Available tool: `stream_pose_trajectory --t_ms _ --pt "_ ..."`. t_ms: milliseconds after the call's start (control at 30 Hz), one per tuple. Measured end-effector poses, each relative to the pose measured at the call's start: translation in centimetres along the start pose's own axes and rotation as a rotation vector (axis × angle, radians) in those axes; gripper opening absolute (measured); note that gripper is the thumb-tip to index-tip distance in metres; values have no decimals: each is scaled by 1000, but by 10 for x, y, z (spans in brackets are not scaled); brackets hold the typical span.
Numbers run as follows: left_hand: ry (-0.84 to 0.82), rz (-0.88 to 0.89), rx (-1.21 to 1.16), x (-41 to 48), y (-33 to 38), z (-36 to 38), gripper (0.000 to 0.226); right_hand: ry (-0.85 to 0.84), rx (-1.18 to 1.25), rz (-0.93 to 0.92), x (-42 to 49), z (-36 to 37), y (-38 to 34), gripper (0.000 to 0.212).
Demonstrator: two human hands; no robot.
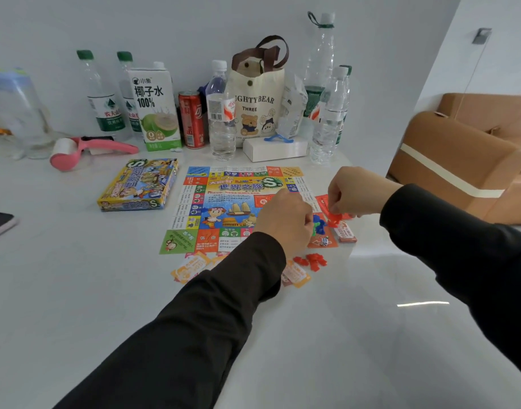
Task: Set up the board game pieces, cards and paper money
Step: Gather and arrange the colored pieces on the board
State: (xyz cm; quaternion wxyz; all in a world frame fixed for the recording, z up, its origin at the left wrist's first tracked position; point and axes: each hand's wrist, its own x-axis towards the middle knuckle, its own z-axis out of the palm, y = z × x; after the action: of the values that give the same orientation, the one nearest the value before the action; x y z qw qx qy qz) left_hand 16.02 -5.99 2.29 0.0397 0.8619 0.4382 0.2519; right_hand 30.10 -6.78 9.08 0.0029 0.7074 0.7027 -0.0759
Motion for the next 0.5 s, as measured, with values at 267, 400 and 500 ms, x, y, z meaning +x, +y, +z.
stream_pose_trajectory --t_ms 267,400,500 --pt "-51 -85 -10 -4 -9 -4 17 -43 37 -27 -1 14 -7 14" --pt "-94 -107 -15 -4 -9 -1 17 -44 23 -21 0 18 -7 20" --pt "-94 -106 -29 -4 -9 0 17 -72 55 -13 1 16 -7 18"
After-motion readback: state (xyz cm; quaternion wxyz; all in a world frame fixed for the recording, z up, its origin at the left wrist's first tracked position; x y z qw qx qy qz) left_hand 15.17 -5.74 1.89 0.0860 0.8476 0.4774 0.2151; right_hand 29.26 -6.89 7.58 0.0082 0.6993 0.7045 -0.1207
